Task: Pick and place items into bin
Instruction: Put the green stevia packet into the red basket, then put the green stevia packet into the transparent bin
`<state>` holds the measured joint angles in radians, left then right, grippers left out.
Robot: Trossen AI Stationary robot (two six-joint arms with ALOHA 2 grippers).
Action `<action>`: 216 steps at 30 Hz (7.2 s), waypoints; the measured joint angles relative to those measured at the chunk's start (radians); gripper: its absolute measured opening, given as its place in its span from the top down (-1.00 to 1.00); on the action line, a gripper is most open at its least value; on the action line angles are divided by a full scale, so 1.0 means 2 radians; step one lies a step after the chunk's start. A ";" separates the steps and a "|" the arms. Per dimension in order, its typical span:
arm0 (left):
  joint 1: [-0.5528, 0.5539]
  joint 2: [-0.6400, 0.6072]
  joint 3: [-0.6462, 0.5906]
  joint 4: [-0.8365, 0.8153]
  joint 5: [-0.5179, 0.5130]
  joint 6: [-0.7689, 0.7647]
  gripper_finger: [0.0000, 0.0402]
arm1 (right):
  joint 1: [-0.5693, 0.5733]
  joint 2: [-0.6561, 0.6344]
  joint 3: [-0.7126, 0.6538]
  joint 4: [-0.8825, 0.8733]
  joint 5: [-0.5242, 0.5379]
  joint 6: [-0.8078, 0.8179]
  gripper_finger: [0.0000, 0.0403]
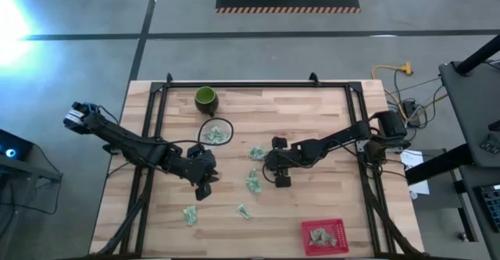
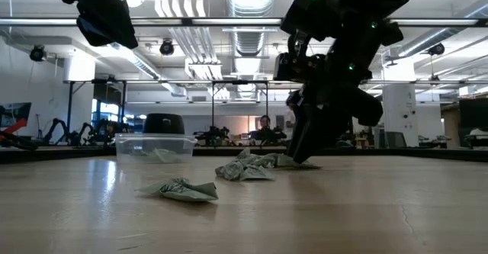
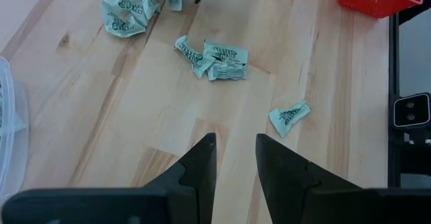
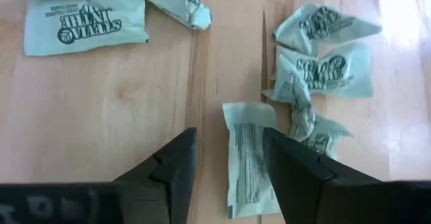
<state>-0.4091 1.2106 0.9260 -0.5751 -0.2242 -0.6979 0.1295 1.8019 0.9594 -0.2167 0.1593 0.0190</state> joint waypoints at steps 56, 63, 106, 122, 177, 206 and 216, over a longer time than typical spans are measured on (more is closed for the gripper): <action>0.001 0.000 0.000 0.001 0.000 0.001 0.57 | -0.025 0.006 -0.014 -0.005 -0.056 0.051 0.63; 0.001 0.000 0.000 0.001 0.000 0.001 0.57 | -0.024 -0.014 -0.017 -0.021 -0.054 0.053 0.91; 0.002 0.000 0.000 0.052 -0.141 0.082 0.57 | 0.302 -0.230 -0.016 -0.156 -0.224 0.368 0.96; 0.002 0.000 0.000 0.051 -0.079 0.078 0.57 | 0.317 -0.153 -0.016 -0.133 -0.222 0.404 0.66; -0.206 0.186 -0.053 0.027 0.191 -0.132 0.57 | 0.318 -0.403 -0.016 -0.208 0.212 0.310 0.37; -0.008 0.175 -0.055 0.097 0.139 0.000 0.57 | 0.309 -0.409 -0.016 -0.208 0.224 0.308 0.44; -0.012 0.174 -0.050 0.100 0.096 0.062 0.57 | 0.309 -0.409 -0.016 -0.221 0.236 0.303 0.44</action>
<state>-0.4341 1.5578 0.8261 -0.3745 -0.0317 -0.5745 0.7475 0.9848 0.9272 -0.6596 0.6311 0.6260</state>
